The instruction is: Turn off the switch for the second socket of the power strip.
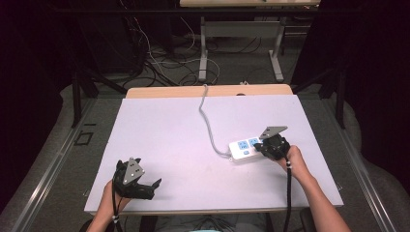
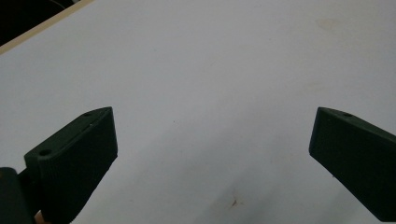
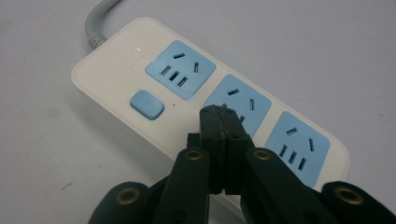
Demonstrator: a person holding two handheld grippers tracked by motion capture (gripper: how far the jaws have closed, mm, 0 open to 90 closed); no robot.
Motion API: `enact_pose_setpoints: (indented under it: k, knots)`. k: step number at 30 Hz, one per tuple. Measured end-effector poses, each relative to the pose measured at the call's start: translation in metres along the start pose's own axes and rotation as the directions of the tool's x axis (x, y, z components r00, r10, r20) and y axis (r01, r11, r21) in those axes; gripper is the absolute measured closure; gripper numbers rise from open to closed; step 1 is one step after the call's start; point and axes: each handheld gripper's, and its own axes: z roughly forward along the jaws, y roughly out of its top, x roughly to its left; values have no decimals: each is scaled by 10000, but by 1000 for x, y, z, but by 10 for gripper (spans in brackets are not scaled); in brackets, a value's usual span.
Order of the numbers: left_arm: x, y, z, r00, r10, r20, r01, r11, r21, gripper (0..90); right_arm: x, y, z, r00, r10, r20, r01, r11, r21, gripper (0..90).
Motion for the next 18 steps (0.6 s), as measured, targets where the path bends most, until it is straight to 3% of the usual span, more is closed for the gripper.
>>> enact_pose_setpoints:
  k: [18]
  knots:
    - [-1, 0, 0, 10000, 13, -86, -13, 10000, -32, 9, 0, -1, 0, 9996, 240, -133, -240, 9997, 10, 900]
